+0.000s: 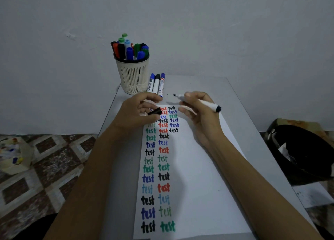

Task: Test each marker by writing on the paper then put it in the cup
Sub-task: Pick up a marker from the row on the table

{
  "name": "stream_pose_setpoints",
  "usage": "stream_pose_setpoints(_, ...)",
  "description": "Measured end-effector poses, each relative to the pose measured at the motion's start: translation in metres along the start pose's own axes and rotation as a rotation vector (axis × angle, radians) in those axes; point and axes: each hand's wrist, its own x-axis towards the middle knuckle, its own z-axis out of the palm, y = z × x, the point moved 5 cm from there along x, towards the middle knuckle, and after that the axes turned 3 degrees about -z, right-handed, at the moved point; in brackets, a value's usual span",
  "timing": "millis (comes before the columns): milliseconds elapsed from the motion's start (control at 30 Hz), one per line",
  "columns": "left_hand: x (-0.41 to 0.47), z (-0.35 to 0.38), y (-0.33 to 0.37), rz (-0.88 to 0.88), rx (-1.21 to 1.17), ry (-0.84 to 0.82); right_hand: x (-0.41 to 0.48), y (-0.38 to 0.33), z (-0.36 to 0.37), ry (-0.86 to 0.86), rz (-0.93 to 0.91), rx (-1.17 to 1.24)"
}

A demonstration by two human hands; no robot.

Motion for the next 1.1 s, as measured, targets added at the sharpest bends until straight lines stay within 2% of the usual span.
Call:
stream_pose_setpoints(100, 0.0, -0.001, -0.001, -0.029, -0.077, 0.07, 0.002, -0.005, -0.003, 0.054, 0.032, 0.092)
stream_pose_setpoints(333, -0.003, 0.001, 0.008, 0.009, -0.228, 0.084, 0.003, -0.011, -0.005, 0.059, -0.014, -0.036)
stream_pose_setpoints(600, -0.005, 0.01, 0.019, 0.015, -0.218, 0.01, -0.001, -0.001, 0.007, -0.075, 0.061, -0.07)
stream_pose_setpoints(800, -0.004, -0.002, 0.008, -0.103, -0.402, 0.126, -0.001, -0.004, 0.011, -0.184, 0.226, 0.005)
stream_pose_setpoints(900, -0.005, -0.003, 0.002, -0.16, -0.44, 0.116, 0.004, -0.01, 0.002, -0.184, 0.206, -0.152)
stream_pose_setpoints(1033, -0.007, 0.001, -0.001, -0.204, -0.434, 0.075, 0.006, -0.019, -0.005, -0.295, 0.051, -0.642)
stream_pose_setpoints(1100, -0.007, 0.002, -0.002, -0.213, -0.424, 0.08, 0.004, -0.017, -0.003, -0.335, 0.008, -0.758)
